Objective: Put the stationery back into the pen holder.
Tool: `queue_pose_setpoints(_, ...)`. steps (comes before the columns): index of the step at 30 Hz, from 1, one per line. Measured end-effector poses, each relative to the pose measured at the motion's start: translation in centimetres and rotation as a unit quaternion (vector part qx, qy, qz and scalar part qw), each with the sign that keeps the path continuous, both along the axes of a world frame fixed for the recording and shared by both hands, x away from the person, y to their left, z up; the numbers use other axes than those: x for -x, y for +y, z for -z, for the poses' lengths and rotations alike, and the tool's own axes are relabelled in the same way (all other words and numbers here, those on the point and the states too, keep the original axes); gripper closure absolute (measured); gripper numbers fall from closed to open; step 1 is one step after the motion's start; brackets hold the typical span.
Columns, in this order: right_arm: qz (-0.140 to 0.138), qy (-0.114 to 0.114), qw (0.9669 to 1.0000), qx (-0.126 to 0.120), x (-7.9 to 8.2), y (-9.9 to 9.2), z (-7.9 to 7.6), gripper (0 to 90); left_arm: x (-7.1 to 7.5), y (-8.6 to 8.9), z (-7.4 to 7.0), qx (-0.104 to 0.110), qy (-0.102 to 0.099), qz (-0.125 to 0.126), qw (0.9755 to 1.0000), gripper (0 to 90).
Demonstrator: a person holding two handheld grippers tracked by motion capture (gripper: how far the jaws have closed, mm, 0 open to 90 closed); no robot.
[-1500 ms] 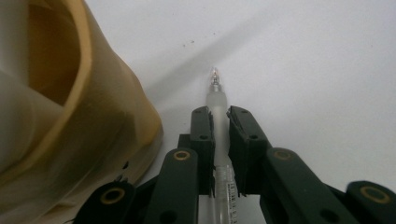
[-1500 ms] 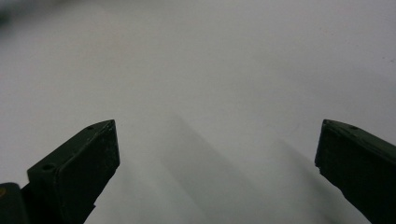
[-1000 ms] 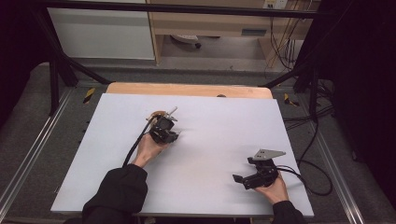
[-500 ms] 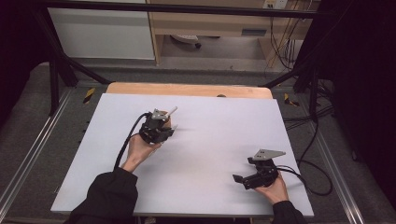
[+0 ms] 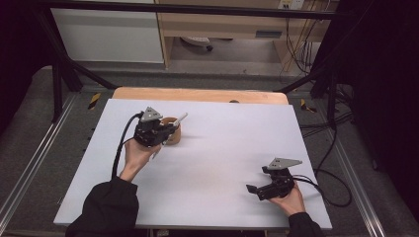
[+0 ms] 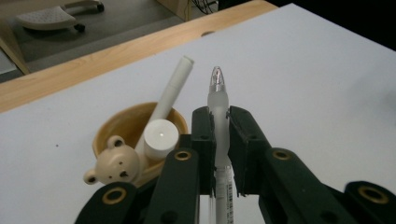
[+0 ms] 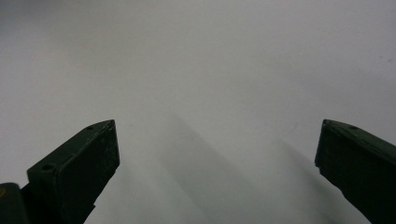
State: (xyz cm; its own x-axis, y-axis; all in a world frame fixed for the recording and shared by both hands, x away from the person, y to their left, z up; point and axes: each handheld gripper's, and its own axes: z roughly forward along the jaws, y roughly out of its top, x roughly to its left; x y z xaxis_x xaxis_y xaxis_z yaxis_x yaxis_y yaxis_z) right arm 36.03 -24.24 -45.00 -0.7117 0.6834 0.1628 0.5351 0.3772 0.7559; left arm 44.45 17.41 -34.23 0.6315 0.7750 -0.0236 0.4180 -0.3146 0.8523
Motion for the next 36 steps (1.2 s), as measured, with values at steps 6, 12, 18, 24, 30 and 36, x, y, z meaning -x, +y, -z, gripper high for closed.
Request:
queue_pose_setpoints(6, 0.0, 0.0, 1.0, 0.0, 0.0, 0.0, 0.0, 0.5, -0.4, 0.1, -1.4, 0.016, -0.024, -0.01, 0.9995, 80.2)
queue_pose_setpoints(12, 0.001, 0.001, 1.0, 0.0, 0.0, -0.1, -0.1, 0.6, -0.9, -0.1, -2.5, 0.031, -0.043, -0.014, 0.9985, 80.1)
queue_pose_setpoints(18, 0.0, -0.001, 1.0, 0.001, 0.0, -0.1, -0.1, 0.6, -1.8, -0.5, -3.0, 0.044, -0.054, -0.016, 0.9975, 80.1)
queue_pose_setpoints(24, 0.0, -0.001, 1.0, 0.0, 0.0, 0.0, 0.0, 0.6, -2.9, -0.5, -3.2, 0.051, -0.06, -0.021, 0.9967, 80.2)
queue_pose_setpoints(30, 0.0, -0.001, 1.0, -0.001, 0.0, 0.0, 0.0, 0.6, -4.0, -0.3, -3.1, 0.063, -0.062, -0.027, 0.9957, 80.1)
queue_pose_setpoints(36, 0.0, 0.0, 1.0, -0.001, 0.0, -0.1, -0.1, 0.6, -5.1, -0.4, -3.2, 0.071, -0.061, -0.033, 0.995, 80.1)
